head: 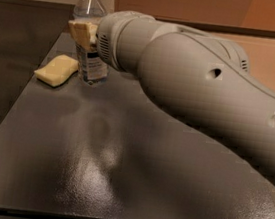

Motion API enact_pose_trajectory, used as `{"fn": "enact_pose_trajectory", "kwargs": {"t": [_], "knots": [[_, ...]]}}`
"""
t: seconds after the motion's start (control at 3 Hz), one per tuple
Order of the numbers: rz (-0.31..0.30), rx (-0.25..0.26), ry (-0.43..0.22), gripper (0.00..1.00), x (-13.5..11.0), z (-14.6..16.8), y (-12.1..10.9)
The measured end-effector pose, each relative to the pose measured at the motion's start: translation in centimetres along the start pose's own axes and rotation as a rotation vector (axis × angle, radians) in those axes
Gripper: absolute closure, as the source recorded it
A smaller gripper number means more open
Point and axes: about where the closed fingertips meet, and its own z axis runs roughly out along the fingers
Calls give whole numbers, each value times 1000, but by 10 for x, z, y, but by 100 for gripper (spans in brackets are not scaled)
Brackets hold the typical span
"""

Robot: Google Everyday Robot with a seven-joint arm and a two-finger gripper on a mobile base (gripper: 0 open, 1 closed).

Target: Place blue plastic bottle upright

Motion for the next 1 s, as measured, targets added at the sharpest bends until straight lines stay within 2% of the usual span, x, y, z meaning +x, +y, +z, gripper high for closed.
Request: {"fn": "enact_pose_trajectory", "kwargs": {"t": [0.33,1.0], "knots": [[-38,-7,20,100,-11,3,-1],[-35,-25,24,100,-39,2,2]]}}
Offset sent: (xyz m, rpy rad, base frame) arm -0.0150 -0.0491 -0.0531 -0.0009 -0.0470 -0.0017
